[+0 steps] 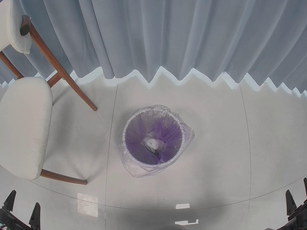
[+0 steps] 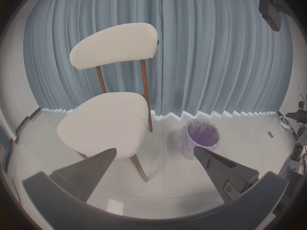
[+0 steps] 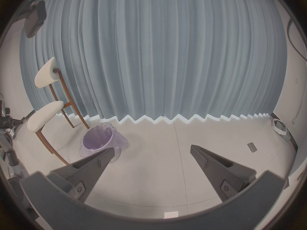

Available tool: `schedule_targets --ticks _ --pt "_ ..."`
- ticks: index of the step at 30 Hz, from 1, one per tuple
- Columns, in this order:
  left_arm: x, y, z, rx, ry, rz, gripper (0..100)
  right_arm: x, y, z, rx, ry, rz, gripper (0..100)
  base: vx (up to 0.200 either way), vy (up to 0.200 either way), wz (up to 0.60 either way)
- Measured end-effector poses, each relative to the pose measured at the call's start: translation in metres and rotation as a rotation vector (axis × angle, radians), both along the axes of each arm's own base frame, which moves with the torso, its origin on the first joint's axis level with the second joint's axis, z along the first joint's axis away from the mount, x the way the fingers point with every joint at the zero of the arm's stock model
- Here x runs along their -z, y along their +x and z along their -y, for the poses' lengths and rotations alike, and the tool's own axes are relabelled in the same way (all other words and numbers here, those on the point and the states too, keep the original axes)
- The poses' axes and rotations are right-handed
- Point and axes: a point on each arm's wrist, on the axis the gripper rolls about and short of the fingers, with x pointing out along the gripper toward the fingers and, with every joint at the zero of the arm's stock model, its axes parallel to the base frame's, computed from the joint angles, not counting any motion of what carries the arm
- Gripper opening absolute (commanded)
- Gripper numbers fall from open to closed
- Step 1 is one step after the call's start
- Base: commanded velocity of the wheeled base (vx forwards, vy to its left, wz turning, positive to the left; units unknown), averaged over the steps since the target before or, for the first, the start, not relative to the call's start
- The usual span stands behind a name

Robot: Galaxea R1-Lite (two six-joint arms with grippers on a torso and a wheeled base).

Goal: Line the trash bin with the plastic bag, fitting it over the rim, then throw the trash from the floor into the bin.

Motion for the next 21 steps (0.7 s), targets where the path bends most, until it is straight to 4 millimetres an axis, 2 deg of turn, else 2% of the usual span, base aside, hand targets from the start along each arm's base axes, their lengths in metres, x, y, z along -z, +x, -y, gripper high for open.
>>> schedule_targets --ticks 21 --pt "0.0000 0.0000 0.0000 0.000 0.000 0.000 100 -0.0002 0.0001 0.0000 0.001 0.002 0.001 100 0.000 0.000 0.00"
